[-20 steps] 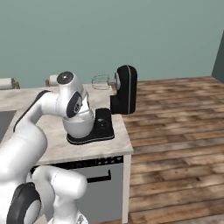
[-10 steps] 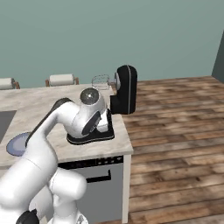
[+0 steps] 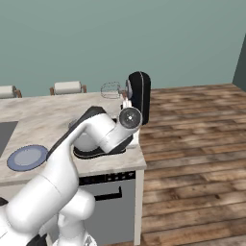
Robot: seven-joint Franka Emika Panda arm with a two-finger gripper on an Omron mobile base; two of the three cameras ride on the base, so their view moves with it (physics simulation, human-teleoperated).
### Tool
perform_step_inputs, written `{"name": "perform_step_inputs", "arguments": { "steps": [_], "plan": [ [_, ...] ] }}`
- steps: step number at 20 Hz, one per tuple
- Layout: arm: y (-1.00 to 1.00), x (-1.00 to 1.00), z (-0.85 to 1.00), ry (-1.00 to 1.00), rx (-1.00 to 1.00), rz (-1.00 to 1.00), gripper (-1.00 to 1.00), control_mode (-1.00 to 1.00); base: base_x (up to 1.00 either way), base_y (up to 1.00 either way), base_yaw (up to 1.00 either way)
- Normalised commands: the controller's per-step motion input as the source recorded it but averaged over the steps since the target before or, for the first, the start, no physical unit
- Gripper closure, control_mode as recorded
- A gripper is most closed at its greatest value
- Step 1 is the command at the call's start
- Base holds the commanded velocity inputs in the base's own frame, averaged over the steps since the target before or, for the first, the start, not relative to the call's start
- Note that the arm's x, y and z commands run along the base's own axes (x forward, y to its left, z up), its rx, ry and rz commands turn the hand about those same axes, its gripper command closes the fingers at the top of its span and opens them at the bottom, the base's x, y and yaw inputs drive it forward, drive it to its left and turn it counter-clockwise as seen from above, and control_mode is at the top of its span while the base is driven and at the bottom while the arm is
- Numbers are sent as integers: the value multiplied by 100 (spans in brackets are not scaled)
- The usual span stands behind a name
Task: Add butter and sugar cubes to the stand mixer bowl and then turn on the stand mixer to begin making frosting.
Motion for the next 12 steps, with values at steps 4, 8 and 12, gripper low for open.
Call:
{"name": "perform_step_inputs", "arguments": {
  "steps": [4,8,12],
  "plan": [
    [-54,0,0,-2,10,0,-100,-100,0,0,0],
    [-45,3,0,0,7,0,-100,-100,0,0,0],
    [-24,16,0,0,5,0,-100,-100,0,0,0]
  ]
}}
